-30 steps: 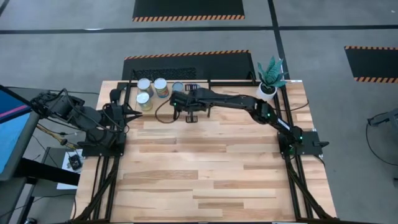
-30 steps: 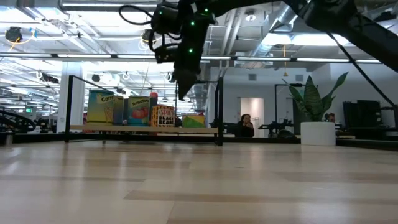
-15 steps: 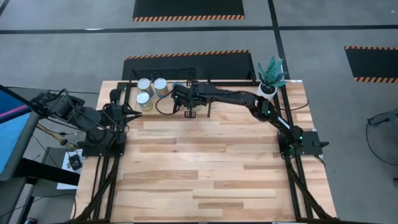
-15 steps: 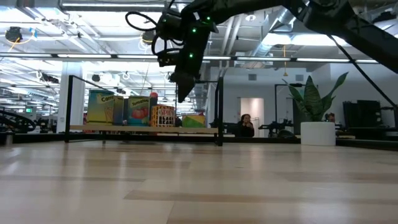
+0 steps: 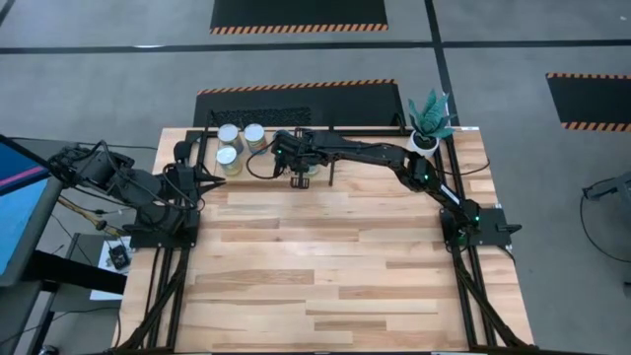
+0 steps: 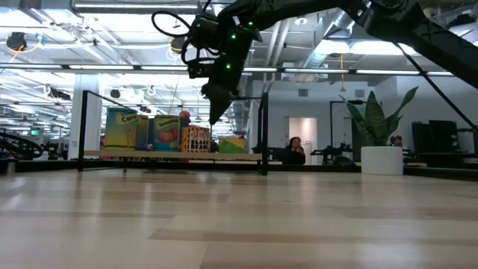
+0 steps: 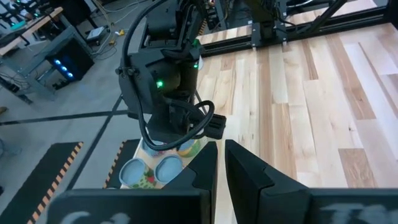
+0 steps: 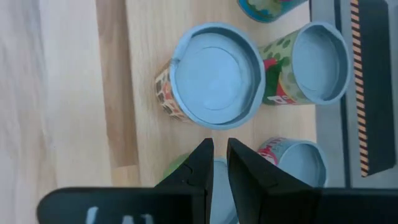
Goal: Pick and place cans onto a shelf
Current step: Adjust the black beans can on the shelf
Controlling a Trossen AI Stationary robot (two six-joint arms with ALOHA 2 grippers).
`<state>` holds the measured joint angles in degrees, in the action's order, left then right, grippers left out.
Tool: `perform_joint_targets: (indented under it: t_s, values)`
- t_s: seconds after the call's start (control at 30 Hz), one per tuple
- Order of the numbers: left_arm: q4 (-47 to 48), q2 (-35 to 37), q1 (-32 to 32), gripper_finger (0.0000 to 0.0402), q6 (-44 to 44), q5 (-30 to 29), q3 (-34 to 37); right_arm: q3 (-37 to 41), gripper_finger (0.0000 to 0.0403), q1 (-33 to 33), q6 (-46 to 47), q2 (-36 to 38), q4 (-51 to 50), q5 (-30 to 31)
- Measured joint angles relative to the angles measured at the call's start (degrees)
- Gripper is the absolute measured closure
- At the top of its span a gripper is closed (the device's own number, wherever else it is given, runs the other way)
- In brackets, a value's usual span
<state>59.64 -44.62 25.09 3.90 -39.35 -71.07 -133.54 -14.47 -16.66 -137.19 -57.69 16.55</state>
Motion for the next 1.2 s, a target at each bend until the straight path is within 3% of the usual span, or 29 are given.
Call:
perform_joint_targets:
  t_s: [0.47, 0.63, 1.2]
  values:
    - [0.02, 0.00, 0.01, 0.0379, 0.00, 0.00, 0.00, 0.00, 0.0333, -0.03, 2.75, 0.00, 0.86, 1.32]
    - [0.04, -0.01, 0.01, 0.0379, 0.25, 0.00, 0.00, 0.00, 0.0333, -0.31, 3.78, -0.01, 0.80, -2.71]
    - [0.09, -0.01, 0.00, 0.0379, -0.06, 0.57, 0.00, -0.11, 0.0333, -0.20, 2.68, -1.42, 2.99, -0.16]
